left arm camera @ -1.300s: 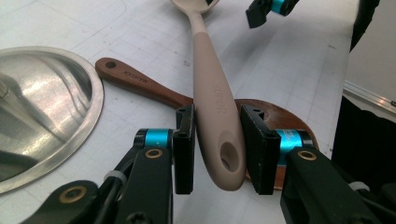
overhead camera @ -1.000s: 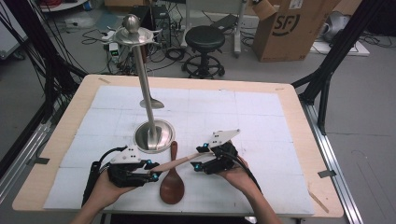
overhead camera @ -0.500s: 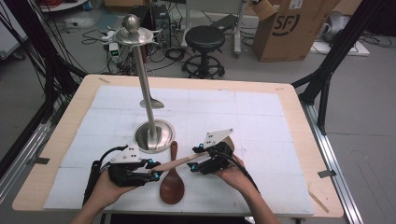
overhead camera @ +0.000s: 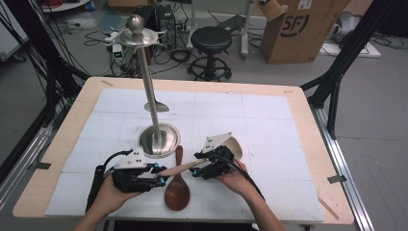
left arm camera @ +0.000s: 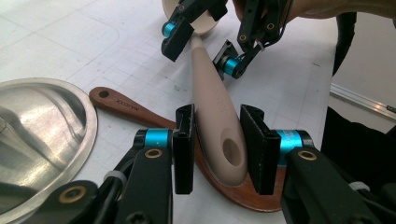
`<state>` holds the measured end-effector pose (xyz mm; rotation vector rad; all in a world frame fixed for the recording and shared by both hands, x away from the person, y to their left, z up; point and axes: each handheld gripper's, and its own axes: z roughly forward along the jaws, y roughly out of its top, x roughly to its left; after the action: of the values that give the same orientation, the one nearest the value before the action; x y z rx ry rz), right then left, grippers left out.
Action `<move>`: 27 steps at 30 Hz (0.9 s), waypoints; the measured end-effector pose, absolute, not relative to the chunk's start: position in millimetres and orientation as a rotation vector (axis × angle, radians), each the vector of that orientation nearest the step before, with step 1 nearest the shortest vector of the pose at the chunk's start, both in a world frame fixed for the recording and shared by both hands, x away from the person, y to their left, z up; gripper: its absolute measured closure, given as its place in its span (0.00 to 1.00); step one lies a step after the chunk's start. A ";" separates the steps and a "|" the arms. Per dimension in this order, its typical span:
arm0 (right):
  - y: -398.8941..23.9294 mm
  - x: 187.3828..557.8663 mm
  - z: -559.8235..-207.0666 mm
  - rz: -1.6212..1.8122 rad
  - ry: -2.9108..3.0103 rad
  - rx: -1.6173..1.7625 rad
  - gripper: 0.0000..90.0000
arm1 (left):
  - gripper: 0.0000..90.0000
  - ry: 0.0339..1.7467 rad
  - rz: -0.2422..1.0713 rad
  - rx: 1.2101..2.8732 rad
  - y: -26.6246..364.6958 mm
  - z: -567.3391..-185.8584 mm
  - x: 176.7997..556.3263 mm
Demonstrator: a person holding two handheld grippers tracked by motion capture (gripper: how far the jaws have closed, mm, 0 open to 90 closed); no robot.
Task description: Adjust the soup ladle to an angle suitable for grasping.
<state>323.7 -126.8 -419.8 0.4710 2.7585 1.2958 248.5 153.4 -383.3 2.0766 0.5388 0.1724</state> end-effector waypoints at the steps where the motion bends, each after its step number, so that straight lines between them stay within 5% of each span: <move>1: -126.8 323.8 -419.7 1.296 2.760 0.473 0.46 | 0.75 0.539 0.172 2.074 153.6 -383.3 248.7; 12: -128.2 323.5 -414.5 1.300 2.784 0.464 0.55 | 0.74 0.564 0.162 2.036 160.4 -380.8 252.2; 27: -134.9 326.4 -399.4 1.394 2.761 0.534 0.68 | 0.58 0.638 0.191 2.002 175.0 -381.6 256.9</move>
<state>326.4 -134.9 -399.4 0.5338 2.7607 1.3936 256.9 175.0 -381.6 2.0016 0.6376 0.1912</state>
